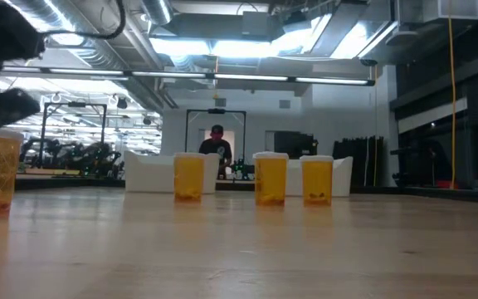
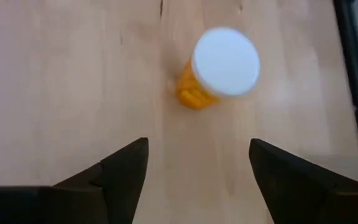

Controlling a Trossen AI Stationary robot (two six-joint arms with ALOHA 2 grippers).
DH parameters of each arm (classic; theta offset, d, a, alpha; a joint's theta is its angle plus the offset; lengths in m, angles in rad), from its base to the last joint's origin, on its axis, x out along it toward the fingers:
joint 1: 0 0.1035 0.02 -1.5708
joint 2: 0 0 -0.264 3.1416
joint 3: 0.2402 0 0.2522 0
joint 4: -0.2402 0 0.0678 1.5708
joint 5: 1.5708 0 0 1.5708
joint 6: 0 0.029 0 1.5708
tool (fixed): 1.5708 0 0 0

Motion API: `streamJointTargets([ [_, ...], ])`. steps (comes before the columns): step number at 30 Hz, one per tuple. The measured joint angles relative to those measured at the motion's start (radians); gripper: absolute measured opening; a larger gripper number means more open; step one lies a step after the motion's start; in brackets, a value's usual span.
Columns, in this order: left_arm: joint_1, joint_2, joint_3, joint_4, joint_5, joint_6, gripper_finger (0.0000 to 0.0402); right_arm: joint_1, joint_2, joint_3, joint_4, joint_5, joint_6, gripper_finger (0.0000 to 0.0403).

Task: Pick and place medicine bottles into bin by pill shape (circle, oval)
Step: Put the orange pill bottle into the left white bin

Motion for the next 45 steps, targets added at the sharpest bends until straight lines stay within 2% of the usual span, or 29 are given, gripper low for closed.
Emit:
streamJointTargets([
  [8, 0.0, 0.238, 0.159, -0.027, -0.063, 0.157, 0.0274, 0.0, 0.0, 0.0, 0.0, -0.001, 0.0, 0.0143],
  [16, -0.03, 0.397, 0.181, -0.009, -0.036, 0.178, 0.0275, 0.0, 0.0, 0.0, 0.0, -0.001, 0.0, 0.0143],
  [23, -0.052, 0.476, 0.181, 0.128, -0.045, 0.179, 0.0275, 0.0, 0.0, 0.0, 0.0, -0.001, 0.0, 0.0143],
  [31, -0.052, 0.565, 0.181, 0.208, -0.074, 0.178, 0.0275, 0.0, 0.0, 0.0, 0.001, -0.001, 0.002, 0.0143],
  [45, -0.052, 0.561, 0.181, 0.242, -0.074, 0.17, 0.0275, 0.0, 0.0, 0.0, 0.0, -0.001, 0.003, 0.0143],
])
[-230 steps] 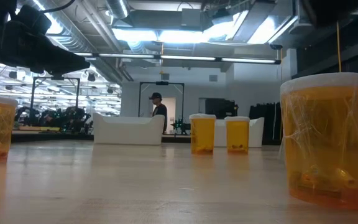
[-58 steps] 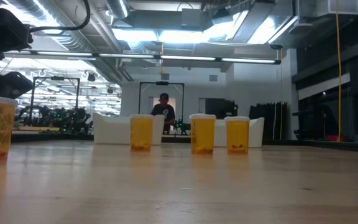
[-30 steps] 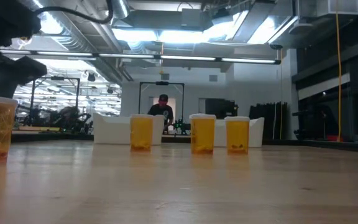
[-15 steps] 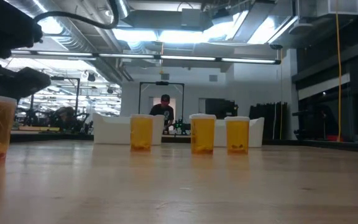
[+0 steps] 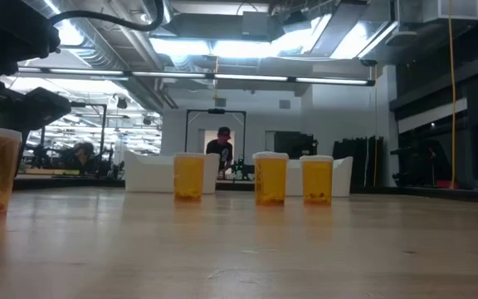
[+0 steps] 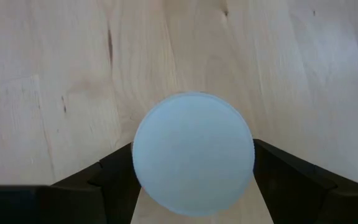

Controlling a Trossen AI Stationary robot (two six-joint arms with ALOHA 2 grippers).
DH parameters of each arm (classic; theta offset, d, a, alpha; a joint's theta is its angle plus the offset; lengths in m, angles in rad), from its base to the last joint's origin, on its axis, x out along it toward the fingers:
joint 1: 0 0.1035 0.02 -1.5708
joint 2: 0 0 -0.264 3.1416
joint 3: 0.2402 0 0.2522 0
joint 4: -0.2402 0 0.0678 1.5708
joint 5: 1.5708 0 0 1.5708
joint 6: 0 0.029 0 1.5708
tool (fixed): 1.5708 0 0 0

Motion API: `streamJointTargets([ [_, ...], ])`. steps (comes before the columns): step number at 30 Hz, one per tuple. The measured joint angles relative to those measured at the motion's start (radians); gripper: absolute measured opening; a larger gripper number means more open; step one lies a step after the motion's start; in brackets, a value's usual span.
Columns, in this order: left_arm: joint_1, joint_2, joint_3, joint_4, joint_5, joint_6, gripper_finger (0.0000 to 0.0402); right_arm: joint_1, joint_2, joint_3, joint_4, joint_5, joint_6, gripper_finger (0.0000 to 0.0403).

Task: Pick and place medicine bottles into bin by pill shape (circle, oval)
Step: Put the orange pill bottle into the left white bin

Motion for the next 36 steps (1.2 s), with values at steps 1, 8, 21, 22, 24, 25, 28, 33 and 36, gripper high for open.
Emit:
streamJointTargets([
  [1, 0.0, 0.0, 0.0, 0.0, 0.0, 0.0, 0.0275, 0.0, 0.0, 0.0, 0.0, 0.0, 0.0, 0.0143],
  [8, 0.0, 0.0, 0.0, -0.002, 0.0, -0.027, 0.0275, 0.0, 0.0, 0.0, 0.0, 0.0, -0.001, 0.0143],
  [21, 0.0, 0.0, 0.0, -0.002, -0.06, -0.026, 0.0275, 0.0, 0.0, 0.0, 0.0, 0.0, -0.002, 0.0143],
  [22, 0.0, 0.0, 0.0, -0.002, -0.06, -0.026, 0.0275, 0.0, 0.0, 0.0, 0.0, 0.0, -0.002, 0.0143],
  [24, 0.0, 0.0, 0.0, -0.002, -0.057, -0.026, 0.0275, 0.0, 0.0, 0.0, 0.0, 0.0, -0.002, 0.0143],
  [25, 0.0, 0.0, 0.0, -0.002, -0.054, -0.026, 0.0275, 0.0, 0.0, 0.0, 0.0, 0.0, -0.002, 0.0143],
  [28, 0.0, 0.0, 0.0, -0.002, -0.053, -0.026, 0.0275, 0.0, 0.0, 0.0, 0.0, 0.0, -0.002, 0.0143],
  [33, 0.0, 0.0, 0.0, -0.002, -0.058, -0.026, 0.0275, 0.0, 0.0, 0.0, 0.0, 0.0, -0.003, 0.0143],
  [36, 0.0, 0.0, 0.0, 0.001, -0.066, -0.027, 0.0275, 0.0, 0.0, 0.0, 0.0, 0.0, -0.003, 0.0143],
])
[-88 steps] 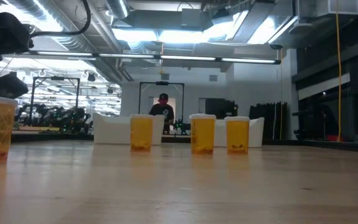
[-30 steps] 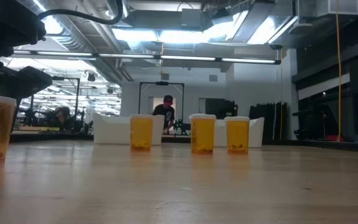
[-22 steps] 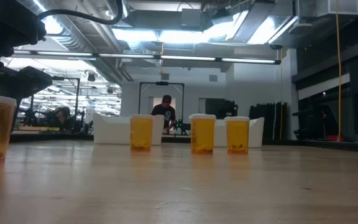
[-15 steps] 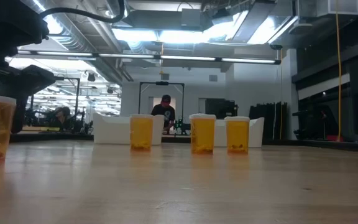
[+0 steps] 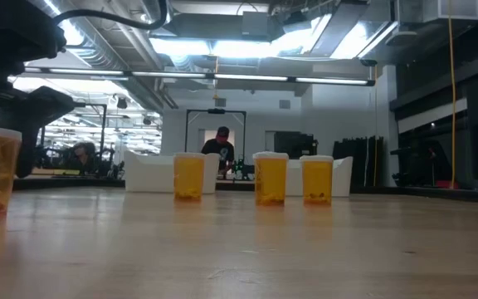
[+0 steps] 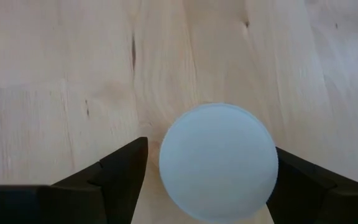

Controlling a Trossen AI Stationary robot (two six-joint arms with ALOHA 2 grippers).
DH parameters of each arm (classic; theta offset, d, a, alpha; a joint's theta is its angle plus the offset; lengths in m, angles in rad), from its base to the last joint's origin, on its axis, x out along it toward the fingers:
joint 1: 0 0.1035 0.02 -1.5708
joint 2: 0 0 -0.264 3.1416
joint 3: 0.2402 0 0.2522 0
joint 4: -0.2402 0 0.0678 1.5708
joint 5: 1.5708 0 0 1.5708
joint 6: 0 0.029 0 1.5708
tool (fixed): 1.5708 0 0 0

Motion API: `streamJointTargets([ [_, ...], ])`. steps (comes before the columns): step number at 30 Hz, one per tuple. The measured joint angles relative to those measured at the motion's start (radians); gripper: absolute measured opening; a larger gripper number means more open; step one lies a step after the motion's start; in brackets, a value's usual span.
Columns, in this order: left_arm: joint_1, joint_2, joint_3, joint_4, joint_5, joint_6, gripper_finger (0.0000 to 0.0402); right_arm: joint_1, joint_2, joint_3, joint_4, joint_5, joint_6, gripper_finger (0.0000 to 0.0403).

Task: Pick and place medicine bottles into bin by pill shape (circle, oval)
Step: Put the orange pill bottle into the left white bin

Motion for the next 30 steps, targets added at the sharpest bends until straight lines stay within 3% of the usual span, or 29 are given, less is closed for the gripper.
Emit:
streamJointTargets([
  [10, 0.0, 0.0, 0.009, -0.014, -0.01, 0.0, 0.0219, 0.0, 0.0, 0.0, 0.0, 0.0, 0.0, 0.0143],
  [16, 0.046, -0.012, 0.131, -0.152, 0.003, 0.03, 0.0184, 0.0, 0.0, 0.0, 0.0, 0.0, 0.0, 0.0143],
  [23, 0.212, -0.122, 0.263, -0.338, 0.011, 0.192, 0.0187, -0.001, 0.0, 0.0, 0.009, 0.009, 0.006, 0.0143],
  [30, 0.478, -0.292, 0.273, -0.4, 0.025, 0.335, 0.0187, 0.009, 0.0, -0.001, -0.03, -0.028, 0.077, 0.0143],
])
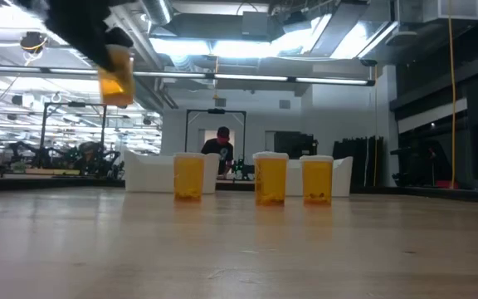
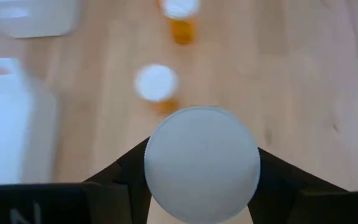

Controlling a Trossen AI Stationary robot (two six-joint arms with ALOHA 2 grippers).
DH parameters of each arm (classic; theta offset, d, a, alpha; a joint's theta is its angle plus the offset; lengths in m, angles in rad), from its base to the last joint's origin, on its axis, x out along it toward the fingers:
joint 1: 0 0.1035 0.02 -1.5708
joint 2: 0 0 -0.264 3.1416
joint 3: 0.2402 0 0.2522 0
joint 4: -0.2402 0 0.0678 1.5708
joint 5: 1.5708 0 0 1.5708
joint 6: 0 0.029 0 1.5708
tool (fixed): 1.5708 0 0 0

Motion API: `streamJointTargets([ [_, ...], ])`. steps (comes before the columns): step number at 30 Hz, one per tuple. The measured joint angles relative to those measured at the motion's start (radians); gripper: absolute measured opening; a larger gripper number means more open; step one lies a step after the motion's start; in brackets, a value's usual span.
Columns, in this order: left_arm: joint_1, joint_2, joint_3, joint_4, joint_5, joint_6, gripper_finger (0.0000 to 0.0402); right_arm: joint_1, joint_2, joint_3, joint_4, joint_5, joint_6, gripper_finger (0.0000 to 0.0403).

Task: Pick and place medicine bottles into bin by pill shape (circle, oval)
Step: Put the orange pill bottle into the left white bin

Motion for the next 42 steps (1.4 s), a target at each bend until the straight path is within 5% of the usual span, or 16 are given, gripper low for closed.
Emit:
streamJointTargets([
  [6, 0.23, -0.018, 0.0, 0.016, 0.053, 0.057, 0.0187, 0.005, 0.0, 0.0, -0.136, 0.026, 0.16, 0.0143],
  [20, 0.703, 0.239, 0.0, 0.312, 0.167, -0.052, 0.0186, -0.02, 0.0, 0.0, -0.304, 0.018, 0.158, 0.0143],
  [31, 0.774, 0.396, 0.0, 0.363, 0.126, -0.127, 0.0186, -0.092, 0.0, 0.0, -0.454, -0.12, 0.079, 0.0143],
  [42, 0.774, 0.488, 0.0, 0.378, 0.041, -0.127, 0.0186, -0.135, 0.0, 0.0, -0.447, -0.122, -0.074, 0.0143],
])
